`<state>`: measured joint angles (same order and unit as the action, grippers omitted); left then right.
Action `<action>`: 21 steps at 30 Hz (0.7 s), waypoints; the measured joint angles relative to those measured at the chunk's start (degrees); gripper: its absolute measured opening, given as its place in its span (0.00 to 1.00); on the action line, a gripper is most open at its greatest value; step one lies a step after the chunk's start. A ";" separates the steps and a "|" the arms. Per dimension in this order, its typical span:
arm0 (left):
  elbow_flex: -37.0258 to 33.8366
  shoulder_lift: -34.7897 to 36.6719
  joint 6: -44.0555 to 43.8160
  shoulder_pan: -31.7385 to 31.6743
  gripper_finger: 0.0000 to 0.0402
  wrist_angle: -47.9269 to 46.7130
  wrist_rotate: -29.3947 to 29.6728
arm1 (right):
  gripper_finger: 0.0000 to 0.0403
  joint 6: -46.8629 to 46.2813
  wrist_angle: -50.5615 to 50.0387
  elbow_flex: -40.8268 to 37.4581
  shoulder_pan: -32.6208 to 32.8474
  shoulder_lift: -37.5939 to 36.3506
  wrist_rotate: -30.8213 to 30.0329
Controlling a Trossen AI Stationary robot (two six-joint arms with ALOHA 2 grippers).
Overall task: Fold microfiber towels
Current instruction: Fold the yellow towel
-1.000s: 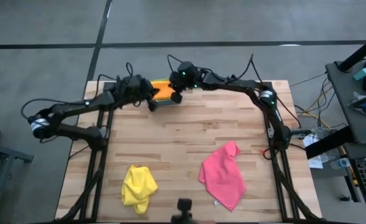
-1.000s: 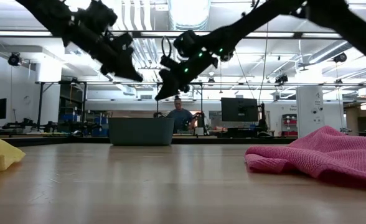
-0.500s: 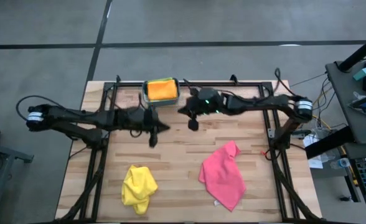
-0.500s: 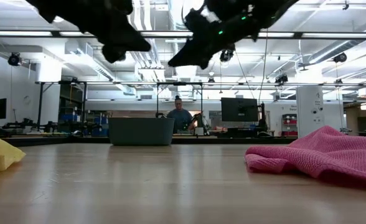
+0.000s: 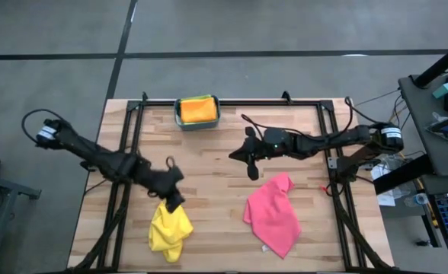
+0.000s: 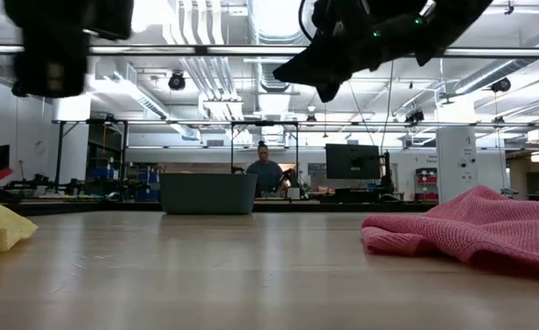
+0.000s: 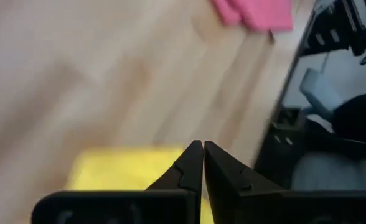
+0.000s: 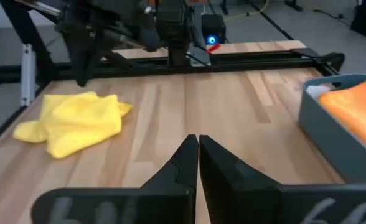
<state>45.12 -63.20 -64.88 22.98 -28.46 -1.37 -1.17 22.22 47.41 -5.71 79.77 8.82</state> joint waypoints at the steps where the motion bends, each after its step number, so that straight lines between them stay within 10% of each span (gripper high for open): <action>1: 0.07 -0.71 -3.86 1.87 0.00 -0.02 -0.02 | 0.02 -0.40 0.11 -0.34 0.19 0.00 -0.02; 12: 14.21 -20.96 -25.93 15.31 0.00 -12.85 -8.27 | 0.02 -0.41 0.83 -1.48 1.66 0.17 -0.02; 21: 26.77 -31.22 -10.99 17.08 0.01 -25.49 -11.87 | 0.02 -0.54 0.83 -1.48 1.86 0.18 -0.02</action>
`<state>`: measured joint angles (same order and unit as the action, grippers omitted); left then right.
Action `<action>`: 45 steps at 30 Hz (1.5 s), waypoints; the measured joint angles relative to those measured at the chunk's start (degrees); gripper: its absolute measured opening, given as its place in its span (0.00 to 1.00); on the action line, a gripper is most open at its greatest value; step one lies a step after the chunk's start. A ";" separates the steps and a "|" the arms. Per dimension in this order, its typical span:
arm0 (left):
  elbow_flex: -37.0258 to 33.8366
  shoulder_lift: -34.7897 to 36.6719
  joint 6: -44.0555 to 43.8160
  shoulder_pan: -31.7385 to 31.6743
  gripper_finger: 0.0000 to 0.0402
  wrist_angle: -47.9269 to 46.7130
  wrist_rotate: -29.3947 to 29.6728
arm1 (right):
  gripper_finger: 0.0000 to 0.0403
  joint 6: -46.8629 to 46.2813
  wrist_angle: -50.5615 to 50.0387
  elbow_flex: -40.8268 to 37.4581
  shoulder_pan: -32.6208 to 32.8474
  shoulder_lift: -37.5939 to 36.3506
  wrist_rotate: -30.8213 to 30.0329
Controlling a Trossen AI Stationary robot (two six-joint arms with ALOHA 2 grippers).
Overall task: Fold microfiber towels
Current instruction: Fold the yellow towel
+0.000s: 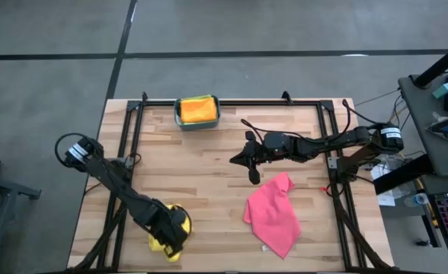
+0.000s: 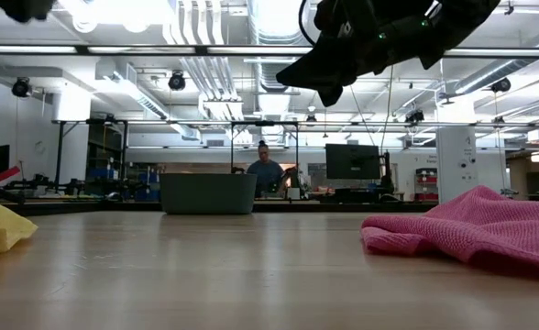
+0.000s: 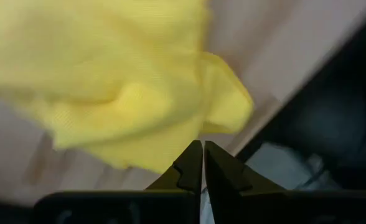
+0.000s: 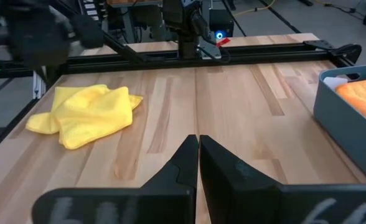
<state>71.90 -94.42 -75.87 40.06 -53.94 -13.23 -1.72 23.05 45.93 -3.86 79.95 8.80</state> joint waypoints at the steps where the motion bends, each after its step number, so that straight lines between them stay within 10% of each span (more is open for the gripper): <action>1: 0.66 -0.76 3.54 0.45 0.02 0.27 0.14 | 0.02 0.02 0.02 0.00 0.00 0.02 0.00; 13: 1.66 -7.55 16.89 6.11 0.34 -2.09 7.83 | 0.02 0.18 -0.02 0.00 0.00 0.04 0.03; 24: -0.27 -7.82 19.39 6.55 0.39 -2.04 16.91 | 0.02 -0.22 -0.04 0.00 0.00 0.06 0.04; 38: -0.64 -7.46 21.40 6.54 0.01 -2.04 19.04 | 0.02 -1.60 -0.07 -0.52 0.00 2.13 0.04; 45: -0.36 0.83 22.48 6.45 0.00 -2.03 40.54 | 0.02 -1.26 0.01 -0.57 1.03 3.96 0.07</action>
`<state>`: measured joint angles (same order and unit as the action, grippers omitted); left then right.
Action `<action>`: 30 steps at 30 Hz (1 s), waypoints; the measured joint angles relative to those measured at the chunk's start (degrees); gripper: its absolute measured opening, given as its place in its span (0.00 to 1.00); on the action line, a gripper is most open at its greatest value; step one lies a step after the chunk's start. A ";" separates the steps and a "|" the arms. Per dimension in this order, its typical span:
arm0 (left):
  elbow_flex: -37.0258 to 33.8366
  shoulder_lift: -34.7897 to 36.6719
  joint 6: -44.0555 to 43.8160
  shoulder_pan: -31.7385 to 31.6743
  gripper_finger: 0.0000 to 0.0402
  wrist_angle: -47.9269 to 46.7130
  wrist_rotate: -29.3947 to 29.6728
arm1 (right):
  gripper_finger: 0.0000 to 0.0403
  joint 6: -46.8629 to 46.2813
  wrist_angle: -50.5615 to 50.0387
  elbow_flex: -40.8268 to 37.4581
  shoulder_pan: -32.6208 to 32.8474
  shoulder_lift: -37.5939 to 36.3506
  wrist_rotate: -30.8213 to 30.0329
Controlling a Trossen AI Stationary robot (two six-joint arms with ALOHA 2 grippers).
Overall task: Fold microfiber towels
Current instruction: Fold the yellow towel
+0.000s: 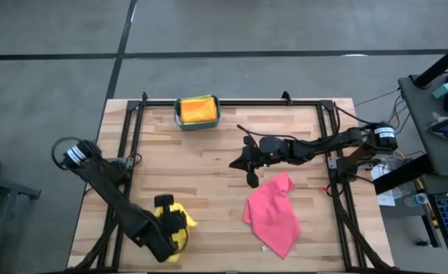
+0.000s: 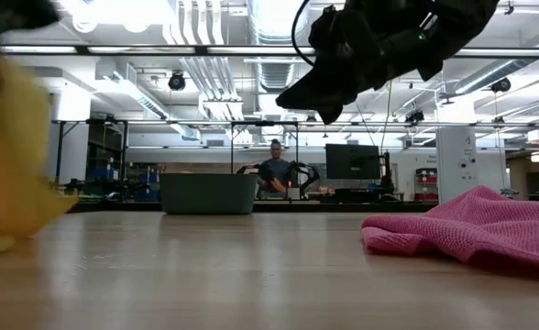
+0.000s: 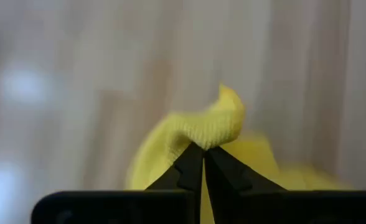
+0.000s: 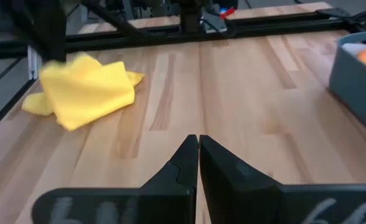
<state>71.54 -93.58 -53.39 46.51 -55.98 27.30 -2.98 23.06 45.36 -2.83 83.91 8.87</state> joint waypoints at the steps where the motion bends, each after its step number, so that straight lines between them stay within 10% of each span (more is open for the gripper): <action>1: -0.17 1.68 0.06 -0.19 0.00 0.01 3.51 | 0.02 0.09 0.45 0.00 0.44 0.60 0.08; 10: -1.02 10.32 8.41 -4.40 0.00 4.18 18.96 | 0.14 2.25 11.20 -0.02 4.47 8.24 0.16; 21: -2.01 12.42 35.81 -12.93 0.00 18.43 19.68 | 0.48 5.90 11.42 1.05 5.94 6.32 0.00; 30: -9.07 12.96 40.38 -16.09 0.00 26.96 19.49 | 0.50 10.38 3.48 1.01 6.98 -2.22 -5.17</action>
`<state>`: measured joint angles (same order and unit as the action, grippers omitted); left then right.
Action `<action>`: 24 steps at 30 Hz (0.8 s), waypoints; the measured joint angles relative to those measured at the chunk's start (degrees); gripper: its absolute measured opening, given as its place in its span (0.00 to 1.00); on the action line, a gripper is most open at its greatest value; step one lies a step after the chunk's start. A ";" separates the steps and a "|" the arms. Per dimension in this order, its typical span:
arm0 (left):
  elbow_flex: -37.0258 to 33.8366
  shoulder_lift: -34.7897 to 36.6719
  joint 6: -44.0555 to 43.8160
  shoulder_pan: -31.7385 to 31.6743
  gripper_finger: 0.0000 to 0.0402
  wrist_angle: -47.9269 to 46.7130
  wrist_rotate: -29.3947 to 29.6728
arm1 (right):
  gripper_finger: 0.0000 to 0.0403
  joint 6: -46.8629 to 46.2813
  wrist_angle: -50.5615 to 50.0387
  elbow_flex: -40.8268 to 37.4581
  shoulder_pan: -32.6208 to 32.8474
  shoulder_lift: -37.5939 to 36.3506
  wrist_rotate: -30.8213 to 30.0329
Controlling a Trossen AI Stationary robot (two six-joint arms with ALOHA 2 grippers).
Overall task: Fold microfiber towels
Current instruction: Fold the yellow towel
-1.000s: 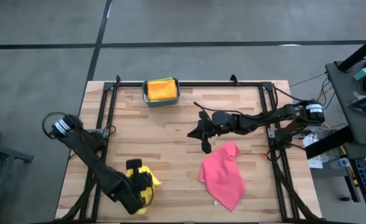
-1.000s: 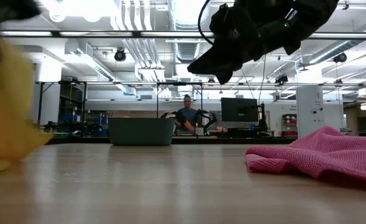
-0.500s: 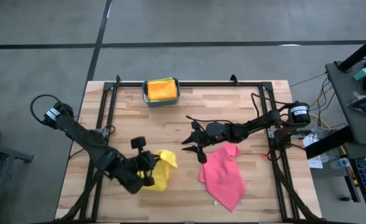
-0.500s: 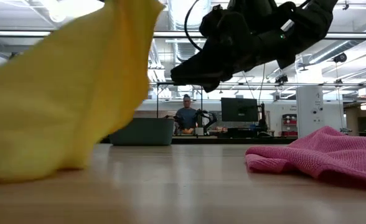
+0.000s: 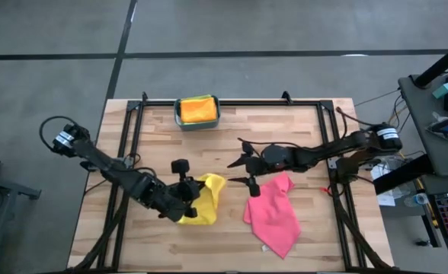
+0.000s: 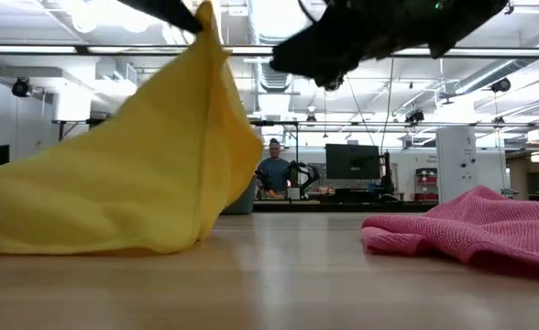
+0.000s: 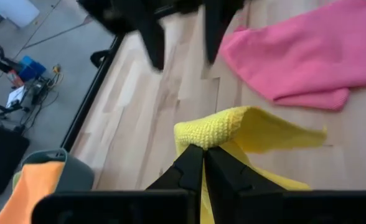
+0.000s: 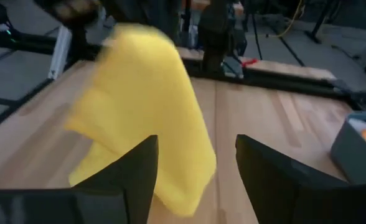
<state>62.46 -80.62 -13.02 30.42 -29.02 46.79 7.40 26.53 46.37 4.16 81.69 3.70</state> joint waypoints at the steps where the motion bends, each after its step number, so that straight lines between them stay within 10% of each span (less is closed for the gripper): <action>1: -0.62 0.00 -0.16 -0.64 0.00 0.44 -0.01 | 0.50 0.00 -0.04 0.00 0.19 -0.27 0.08; 24: -3.35 0.04 -3.10 -13.95 0.00 5.16 0.52 | 0.50 -2.84 2.92 -0.04 4.73 3.63 -18.77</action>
<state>59.11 -80.58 -16.12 16.47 -23.86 47.31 4.56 29.45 46.33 8.88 85.32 -15.07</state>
